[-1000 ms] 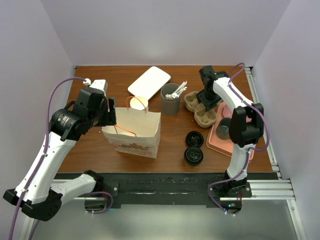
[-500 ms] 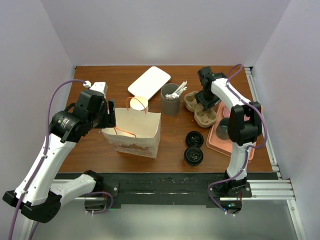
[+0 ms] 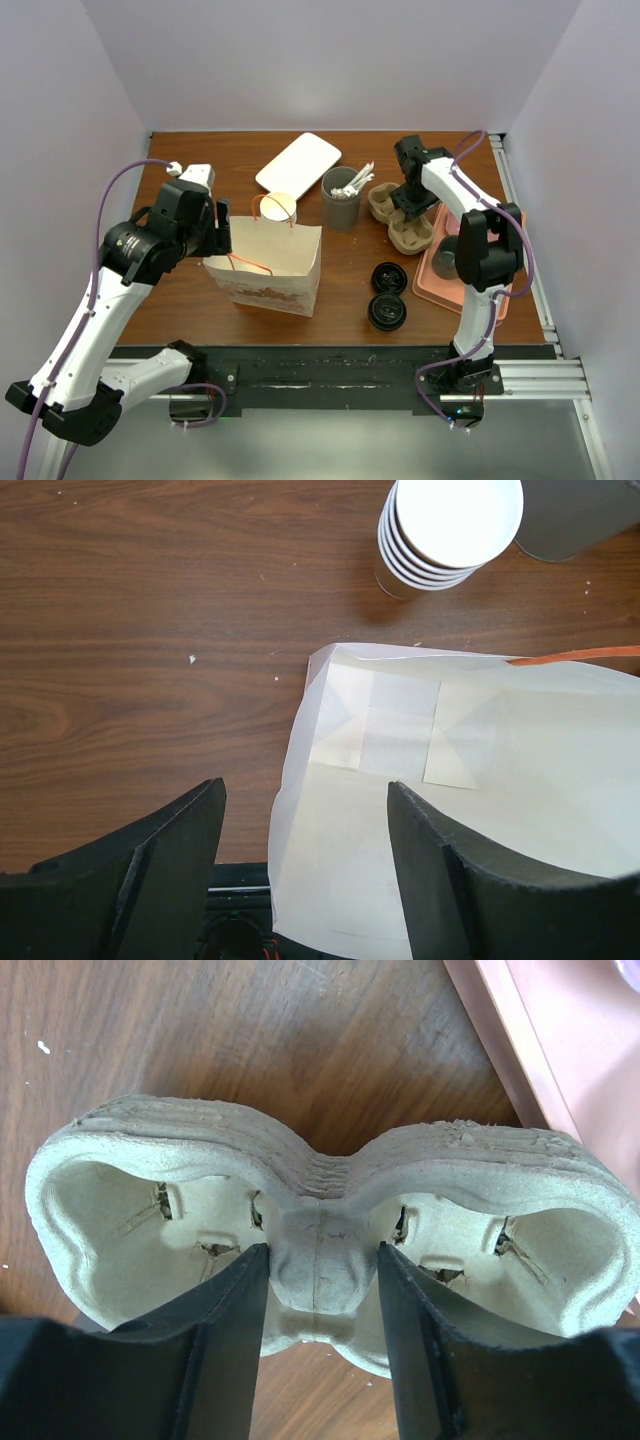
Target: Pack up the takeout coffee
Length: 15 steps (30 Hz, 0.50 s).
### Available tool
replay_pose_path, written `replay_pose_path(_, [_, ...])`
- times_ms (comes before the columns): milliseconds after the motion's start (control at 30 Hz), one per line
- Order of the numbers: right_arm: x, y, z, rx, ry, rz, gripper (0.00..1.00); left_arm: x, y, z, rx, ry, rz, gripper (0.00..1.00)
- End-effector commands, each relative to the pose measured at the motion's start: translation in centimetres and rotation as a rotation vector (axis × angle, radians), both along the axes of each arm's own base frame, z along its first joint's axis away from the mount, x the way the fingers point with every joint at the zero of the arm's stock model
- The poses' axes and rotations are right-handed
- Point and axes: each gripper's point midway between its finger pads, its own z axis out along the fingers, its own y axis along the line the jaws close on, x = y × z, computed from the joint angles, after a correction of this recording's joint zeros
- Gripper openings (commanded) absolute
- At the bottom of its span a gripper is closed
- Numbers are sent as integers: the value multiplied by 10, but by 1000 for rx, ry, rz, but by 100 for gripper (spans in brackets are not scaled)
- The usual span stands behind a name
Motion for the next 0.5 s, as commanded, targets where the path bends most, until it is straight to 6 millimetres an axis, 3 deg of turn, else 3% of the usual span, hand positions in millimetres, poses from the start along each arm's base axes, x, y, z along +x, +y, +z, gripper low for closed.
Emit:
replay_pose_path(0, [6,-2,8,-15,-39,-27,45,4,2,8,3,-37,7,71])
replay_pose_path(167, [9,-2,18,-12,-68,-16,34,5,2,10,3,-42,11,71])
replay_pose_path(467, [8,-3,34,-26,-56,5,33,6,3,12,4,-50,15,71])
